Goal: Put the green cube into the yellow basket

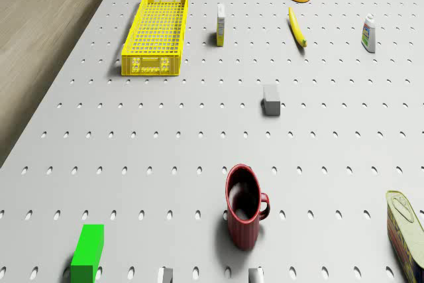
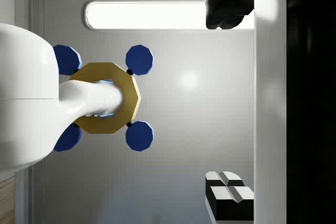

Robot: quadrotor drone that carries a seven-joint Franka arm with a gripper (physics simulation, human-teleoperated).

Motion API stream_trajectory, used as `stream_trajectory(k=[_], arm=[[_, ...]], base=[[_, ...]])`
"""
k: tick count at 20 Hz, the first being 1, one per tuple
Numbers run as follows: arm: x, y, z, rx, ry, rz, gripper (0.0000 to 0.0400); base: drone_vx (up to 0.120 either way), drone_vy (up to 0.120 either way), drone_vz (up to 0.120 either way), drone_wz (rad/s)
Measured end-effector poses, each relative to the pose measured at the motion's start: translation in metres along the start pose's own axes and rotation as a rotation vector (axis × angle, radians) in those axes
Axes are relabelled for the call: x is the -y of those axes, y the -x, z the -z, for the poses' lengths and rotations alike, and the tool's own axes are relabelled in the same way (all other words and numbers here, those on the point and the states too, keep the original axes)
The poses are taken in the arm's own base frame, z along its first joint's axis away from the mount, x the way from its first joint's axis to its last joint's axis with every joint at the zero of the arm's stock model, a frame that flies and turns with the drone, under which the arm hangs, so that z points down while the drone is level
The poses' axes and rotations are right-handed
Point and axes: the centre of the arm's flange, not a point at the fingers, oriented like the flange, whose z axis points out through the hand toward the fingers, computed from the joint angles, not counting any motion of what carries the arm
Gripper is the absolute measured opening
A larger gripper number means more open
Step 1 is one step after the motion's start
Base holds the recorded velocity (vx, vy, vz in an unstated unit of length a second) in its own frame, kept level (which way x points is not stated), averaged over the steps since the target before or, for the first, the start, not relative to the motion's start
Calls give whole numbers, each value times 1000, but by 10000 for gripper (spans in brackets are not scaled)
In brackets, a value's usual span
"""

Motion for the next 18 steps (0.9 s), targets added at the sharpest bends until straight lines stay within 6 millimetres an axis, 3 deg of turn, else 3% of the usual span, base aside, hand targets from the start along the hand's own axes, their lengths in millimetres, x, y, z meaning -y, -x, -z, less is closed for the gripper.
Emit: stream_trajectory(k=[2, 10, 18], arm=[[-2, 2, 15, -1, -1, 0, 400], [-1, 1, 66, -6, -6, 0, 400], [0, 0, 88, -10, -10, 0, 400]], base=[[20, 80, 0, 0], [120, 120, 0, 0], [120, 120, 0, 0]])
